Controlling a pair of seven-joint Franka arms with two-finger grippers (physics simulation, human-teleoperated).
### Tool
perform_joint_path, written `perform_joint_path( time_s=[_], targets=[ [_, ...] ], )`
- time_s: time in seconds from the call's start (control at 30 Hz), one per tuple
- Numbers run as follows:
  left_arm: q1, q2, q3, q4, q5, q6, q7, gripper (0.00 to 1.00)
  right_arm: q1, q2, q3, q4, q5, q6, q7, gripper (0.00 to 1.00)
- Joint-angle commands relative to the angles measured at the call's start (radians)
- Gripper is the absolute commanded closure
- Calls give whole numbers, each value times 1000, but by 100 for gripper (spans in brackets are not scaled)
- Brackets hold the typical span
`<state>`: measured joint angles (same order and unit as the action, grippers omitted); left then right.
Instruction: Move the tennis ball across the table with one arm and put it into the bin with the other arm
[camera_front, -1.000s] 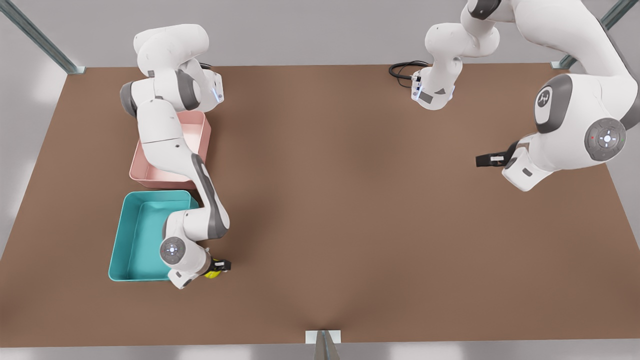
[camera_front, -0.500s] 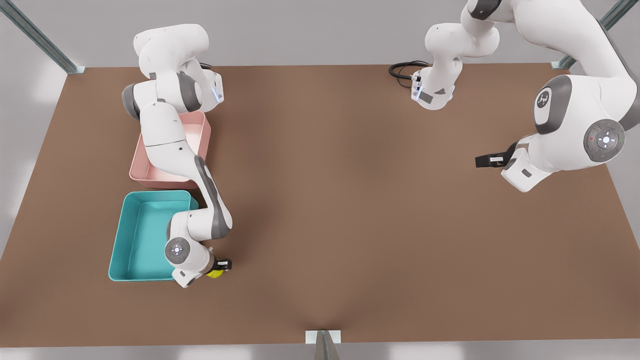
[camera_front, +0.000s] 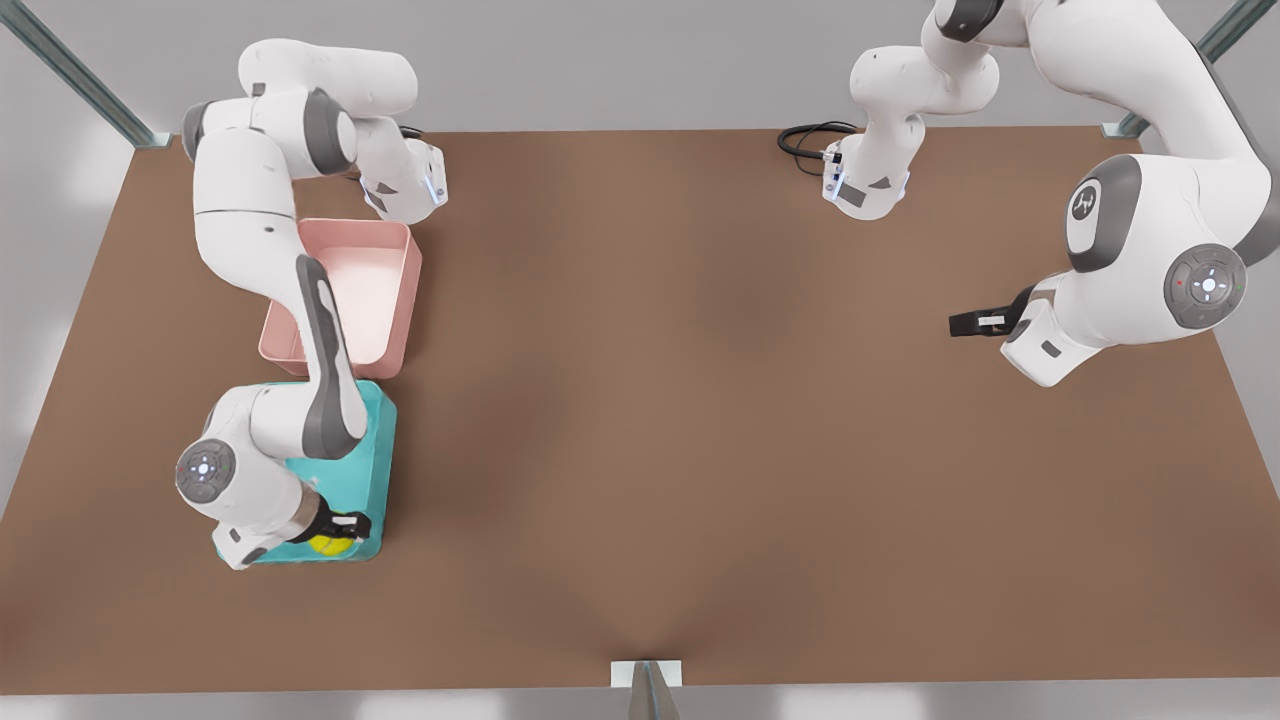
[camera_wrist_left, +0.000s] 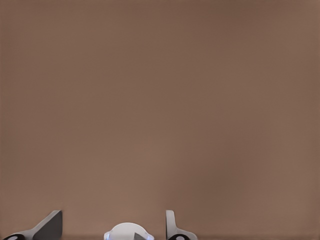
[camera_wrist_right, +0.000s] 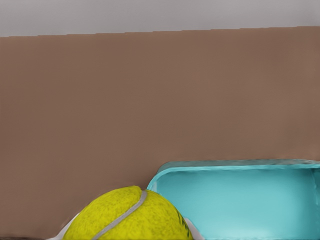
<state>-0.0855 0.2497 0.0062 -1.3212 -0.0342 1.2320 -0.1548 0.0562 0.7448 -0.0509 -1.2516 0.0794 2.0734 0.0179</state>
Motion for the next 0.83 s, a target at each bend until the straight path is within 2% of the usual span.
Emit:
perform_joint_path(
  time_s=[0.0,0.07,0.13,0.17,0.3,0.33,0.37,0.43,0.5,0.6,0.7,0.8],
  targets=[
    [0,-1,0,0,0,-2,-2,0,-50,-7,-4,0,-13,-179,-274,38],
    [0,-1,0,-1,0,-2,-2,0,-72,-4,-4,-6,-10,-194,-277,38],
    [0,-1,0,-1,0,-2,-2,0,-75,-4,-3,-25,0,-194,-265,33],
    [0,-1,0,-1,0,-2,-2,0,-75,-1,-3,-25,0,-193,-265,0],
    [1,-1,0,-1,0,-6,-2,0,-75,-1,-1,-23,3,-194,-262,0],
    [1,-1,0,-1,0,-5,-2,0,-72,-33,0,-23,8,-285,-234,0],
    [1,-1,0,-1,0,-5,-2,0,-64,-90,5,-23,7,-415,-89,0],
    [0,-1,0,-3,0,-2,0,0,-38,-177,-3,-6,-16,-561,143,0],
    [0,-1,0,-3,2,0,0,0,-42,-186,-7,152,-101,-737,132,0],
    [0,-1,0,-3,2,0,0,0,-42,-346,-3,155,-130,-911,83,0],
    [1,-7,0,-21,2,0,0,0,-65,-553,8,-74,-119,-826,96,0],
    [1,-10,0,-20,4,-20,0,0,-79,-590,8,-114,-116,-817,83,0]
  ],
)
